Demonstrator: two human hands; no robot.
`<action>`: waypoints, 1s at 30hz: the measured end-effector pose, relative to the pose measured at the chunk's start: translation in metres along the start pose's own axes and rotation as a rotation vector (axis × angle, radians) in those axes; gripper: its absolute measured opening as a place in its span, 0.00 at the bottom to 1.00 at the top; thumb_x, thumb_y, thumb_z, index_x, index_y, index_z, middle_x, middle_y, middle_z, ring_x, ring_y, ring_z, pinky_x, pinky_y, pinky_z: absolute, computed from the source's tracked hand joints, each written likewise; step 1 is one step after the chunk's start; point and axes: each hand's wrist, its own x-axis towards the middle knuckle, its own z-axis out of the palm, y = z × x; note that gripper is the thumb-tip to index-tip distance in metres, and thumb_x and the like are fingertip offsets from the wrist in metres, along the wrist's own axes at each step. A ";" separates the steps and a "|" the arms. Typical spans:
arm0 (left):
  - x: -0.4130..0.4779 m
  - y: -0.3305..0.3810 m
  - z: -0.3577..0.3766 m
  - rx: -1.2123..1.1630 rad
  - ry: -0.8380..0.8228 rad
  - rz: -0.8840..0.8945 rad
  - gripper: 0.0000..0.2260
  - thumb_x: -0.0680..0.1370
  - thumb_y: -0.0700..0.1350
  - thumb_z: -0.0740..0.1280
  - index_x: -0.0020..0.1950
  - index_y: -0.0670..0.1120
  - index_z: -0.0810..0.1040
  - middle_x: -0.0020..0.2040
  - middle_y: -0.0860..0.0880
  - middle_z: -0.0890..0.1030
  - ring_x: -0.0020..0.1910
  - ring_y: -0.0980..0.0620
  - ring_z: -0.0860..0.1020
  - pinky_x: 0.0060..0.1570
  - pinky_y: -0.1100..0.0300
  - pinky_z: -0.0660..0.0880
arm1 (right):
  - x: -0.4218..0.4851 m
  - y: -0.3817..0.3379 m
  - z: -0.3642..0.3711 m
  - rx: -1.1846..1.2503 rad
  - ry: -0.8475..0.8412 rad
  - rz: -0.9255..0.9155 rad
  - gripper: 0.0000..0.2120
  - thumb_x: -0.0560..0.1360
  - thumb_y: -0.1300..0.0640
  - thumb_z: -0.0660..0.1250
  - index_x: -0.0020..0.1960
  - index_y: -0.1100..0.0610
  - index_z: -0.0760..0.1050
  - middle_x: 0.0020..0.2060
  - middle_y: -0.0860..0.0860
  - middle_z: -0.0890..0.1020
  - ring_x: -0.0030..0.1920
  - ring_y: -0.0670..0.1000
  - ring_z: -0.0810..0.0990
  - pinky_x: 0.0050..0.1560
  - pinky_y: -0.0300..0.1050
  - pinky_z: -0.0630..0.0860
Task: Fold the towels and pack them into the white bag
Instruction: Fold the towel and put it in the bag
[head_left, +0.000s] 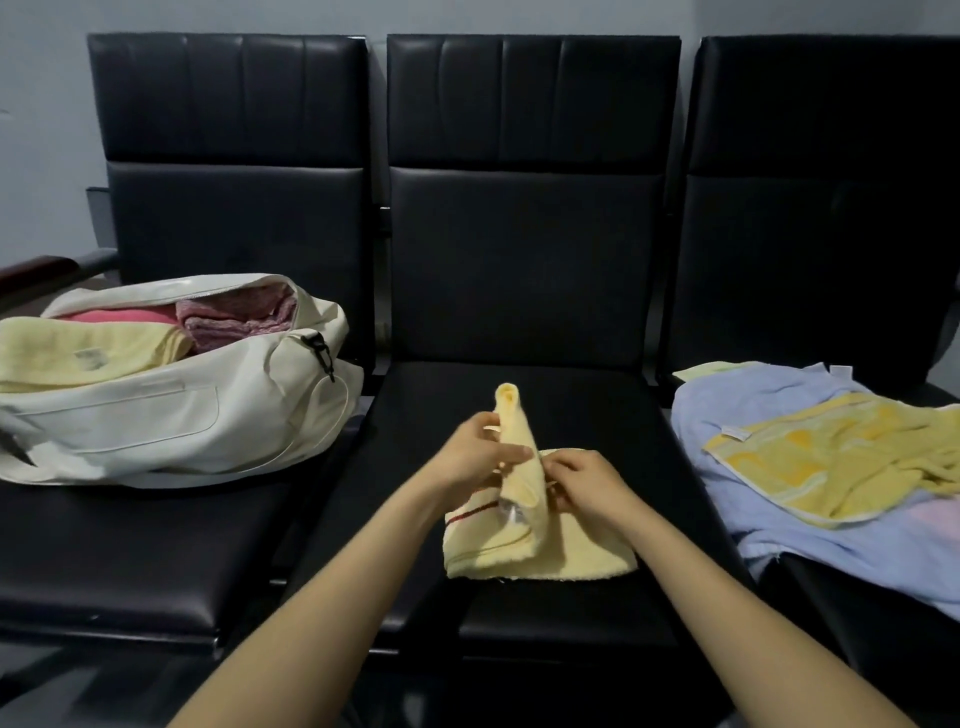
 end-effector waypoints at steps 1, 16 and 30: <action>0.002 -0.004 0.009 0.010 -0.024 -0.007 0.23 0.75 0.35 0.69 0.68 0.43 0.68 0.47 0.46 0.77 0.38 0.53 0.79 0.32 0.62 0.76 | -0.001 -0.001 -0.004 0.120 0.000 0.091 0.12 0.82 0.55 0.57 0.57 0.54 0.79 0.43 0.51 0.82 0.40 0.48 0.80 0.38 0.42 0.79; 0.021 -0.025 -0.004 0.535 0.195 -0.089 0.15 0.76 0.39 0.67 0.62 0.43 0.73 0.53 0.46 0.78 0.43 0.54 0.77 0.36 0.65 0.74 | -0.002 0.004 -0.033 -0.344 0.124 0.121 0.19 0.76 0.59 0.66 0.66 0.54 0.69 0.50 0.49 0.77 0.48 0.47 0.78 0.44 0.41 0.76; 0.025 -0.044 -0.018 0.553 0.122 -0.343 0.18 0.69 0.47 0.77 0.51 0.43 0.73 0.45 0.48 0.77 0.41 0.54 0.74 0.33 0.63 0.70 | 0.009 0.023 -0.030 -0.409 -0.011 0.386 0.34 0.69 0.42 0.73 0.67 0.59 0.69 0.63 0.55 0.75 0.64 0.55 0.73 0.65 0.51 0.71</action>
